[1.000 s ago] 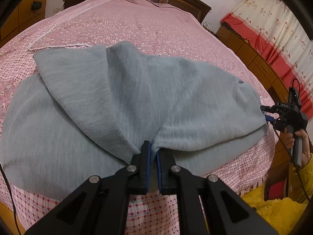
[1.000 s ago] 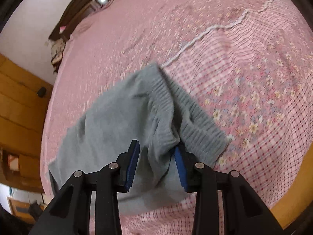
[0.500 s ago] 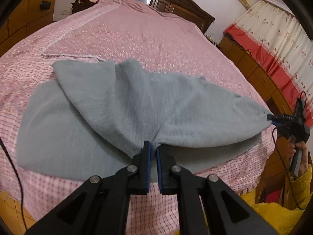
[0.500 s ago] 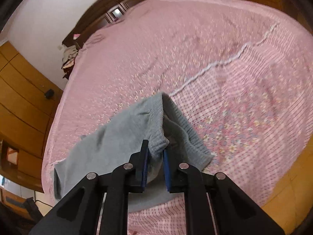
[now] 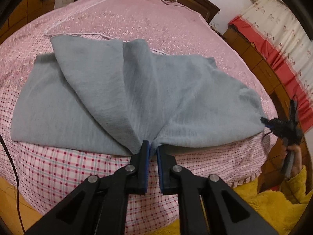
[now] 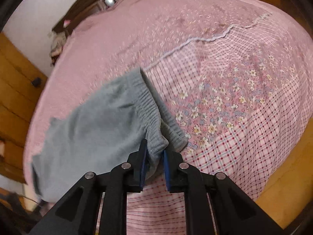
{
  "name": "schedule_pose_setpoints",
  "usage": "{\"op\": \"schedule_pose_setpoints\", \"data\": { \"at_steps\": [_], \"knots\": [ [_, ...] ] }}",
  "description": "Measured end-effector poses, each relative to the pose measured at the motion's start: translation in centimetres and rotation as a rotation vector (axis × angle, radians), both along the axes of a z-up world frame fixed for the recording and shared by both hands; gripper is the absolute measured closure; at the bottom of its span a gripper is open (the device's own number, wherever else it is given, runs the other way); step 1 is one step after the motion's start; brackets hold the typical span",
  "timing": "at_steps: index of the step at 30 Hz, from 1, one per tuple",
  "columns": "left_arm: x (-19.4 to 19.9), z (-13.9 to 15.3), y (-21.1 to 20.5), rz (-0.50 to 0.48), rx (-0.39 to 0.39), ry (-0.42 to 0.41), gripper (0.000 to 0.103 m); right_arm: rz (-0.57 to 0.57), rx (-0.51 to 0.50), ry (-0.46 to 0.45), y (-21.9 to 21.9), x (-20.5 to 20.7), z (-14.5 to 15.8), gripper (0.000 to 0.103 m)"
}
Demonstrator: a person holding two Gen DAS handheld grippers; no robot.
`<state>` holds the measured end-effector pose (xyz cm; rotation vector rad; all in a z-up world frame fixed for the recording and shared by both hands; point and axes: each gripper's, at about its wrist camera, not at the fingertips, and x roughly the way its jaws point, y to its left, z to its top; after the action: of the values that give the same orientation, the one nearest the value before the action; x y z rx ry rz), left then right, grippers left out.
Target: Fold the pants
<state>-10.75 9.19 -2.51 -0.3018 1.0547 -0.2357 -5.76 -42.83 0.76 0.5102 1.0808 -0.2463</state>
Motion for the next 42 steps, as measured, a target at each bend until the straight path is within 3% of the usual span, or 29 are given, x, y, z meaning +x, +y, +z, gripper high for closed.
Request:
{"op": "schedule_pose_setpoints", "data": {
  "at_steps": [4, 6, 8, 11, 15, 23, 29, 33, 38, 42],
  "knots": [
    [-0.6, 1.2, 1.3, 0.021, -0.009, 0.019, 0.081, 0.042, -0.064, 0.022, 1.0, 0.2, 1.0, 0.086],
    [-1.2, 1.9, 2.2, 0.051, 0.009, 0.021, 0.077, 0.041, -0.111, 0.037, 1.4, 0.2, 2.0, 0.079],
    [-1.9, 2.5, 3.2, 0.109, 0.061, 0.025, 0.059, 0.050, -0.171, 0.018, 1.9, -0.1, 3.6, 0.077],
    [-2.5, 3.6, 4.9, 0.178, 0.087, -0.001, 0.058, 0.071, -0.234, -0.039, 2.8, 0.1, 5.8, 0.075],
    [-1.3, 4.5, 6.1, 0.233, 0.120, -0.028, 0.056, 0.150, -0.205, -0.096, 5.3, 2.0, 6.9, 0.072],
    [4.5, 4.0, 4.0, 0.214, 0.130, -0.046, 0.045, 0.305, -0.157, -0.104, 11.8, 6.0, 3.7, 0.072],
    [7.9, 2.6, 1.8, 0.184, 0.216, -0.055, 0.045, 0.308, -0.051, -0.077, 13.6, 7.1, 1.2, 0.072],
    [9.2, 1.6, 1.2, 0.211, 0.316, -0.070, 0.045, 0.321, -0.042, -0.049, 14.1, 7.2, 0.1, 0.072],
    [8.8, 1.6, 2.8, 0.277, 0.312, -0.094, 0.072, 0.305, -0.023, -0.030, 13.5, 6.8, -0.8, 0.072],
    [7.6, 2.1, 4.3, 0.299, 0.263, -0.112, 0.085, 0.301, -0.019, -0.023, 13.3, 6.9, -1.3, 0.072]
  ]
}}
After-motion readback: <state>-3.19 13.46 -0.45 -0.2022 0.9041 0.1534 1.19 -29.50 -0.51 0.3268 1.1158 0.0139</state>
